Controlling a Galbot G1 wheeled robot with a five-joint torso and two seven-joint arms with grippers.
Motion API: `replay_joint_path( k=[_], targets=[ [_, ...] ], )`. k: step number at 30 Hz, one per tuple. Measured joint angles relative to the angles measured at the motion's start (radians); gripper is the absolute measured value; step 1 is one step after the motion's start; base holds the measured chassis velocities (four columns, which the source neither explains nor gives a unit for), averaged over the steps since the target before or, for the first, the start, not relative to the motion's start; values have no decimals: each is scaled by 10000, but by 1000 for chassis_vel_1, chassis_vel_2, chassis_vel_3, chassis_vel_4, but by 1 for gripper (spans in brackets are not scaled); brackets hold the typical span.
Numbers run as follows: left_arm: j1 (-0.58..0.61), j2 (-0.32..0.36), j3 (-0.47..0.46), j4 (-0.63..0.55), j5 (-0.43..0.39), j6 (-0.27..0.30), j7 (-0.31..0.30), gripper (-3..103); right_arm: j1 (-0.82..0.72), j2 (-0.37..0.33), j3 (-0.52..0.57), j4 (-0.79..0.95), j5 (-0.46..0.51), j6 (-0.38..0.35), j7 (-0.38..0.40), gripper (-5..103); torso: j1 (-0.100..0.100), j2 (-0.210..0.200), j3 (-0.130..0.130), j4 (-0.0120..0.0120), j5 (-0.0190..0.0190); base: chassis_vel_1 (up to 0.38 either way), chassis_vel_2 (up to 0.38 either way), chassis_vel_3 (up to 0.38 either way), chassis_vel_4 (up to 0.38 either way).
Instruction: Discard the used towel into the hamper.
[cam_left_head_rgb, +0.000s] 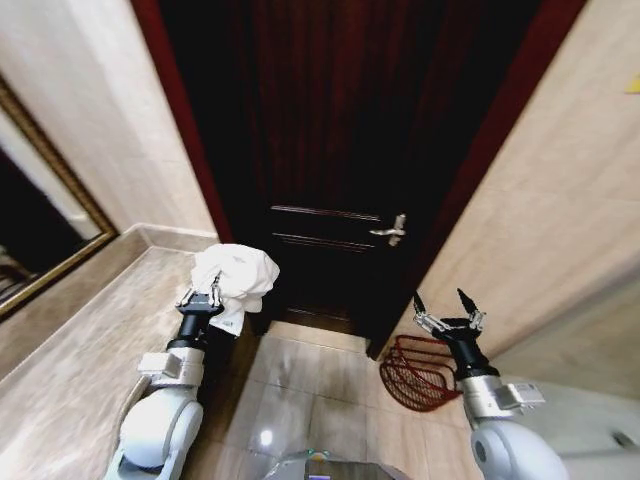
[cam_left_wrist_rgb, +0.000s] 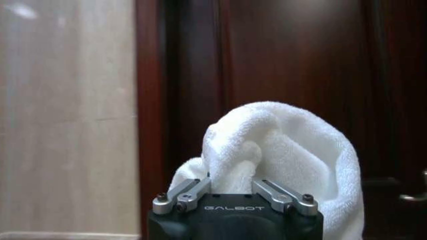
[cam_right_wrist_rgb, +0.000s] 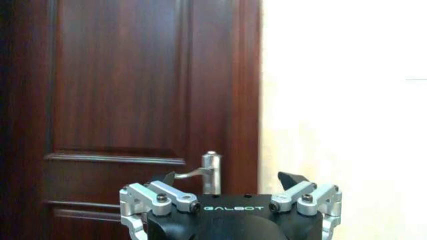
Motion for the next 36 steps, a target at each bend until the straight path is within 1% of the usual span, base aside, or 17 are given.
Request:
replay_joint_path(
  k=[36],
  targets=[
    [87,-28,83,-154,-41,52,49,10,-9,84,6,-26,-45,40,31,100,4,4,3,0,0,-124,-122,-120,-122]
  ],
)
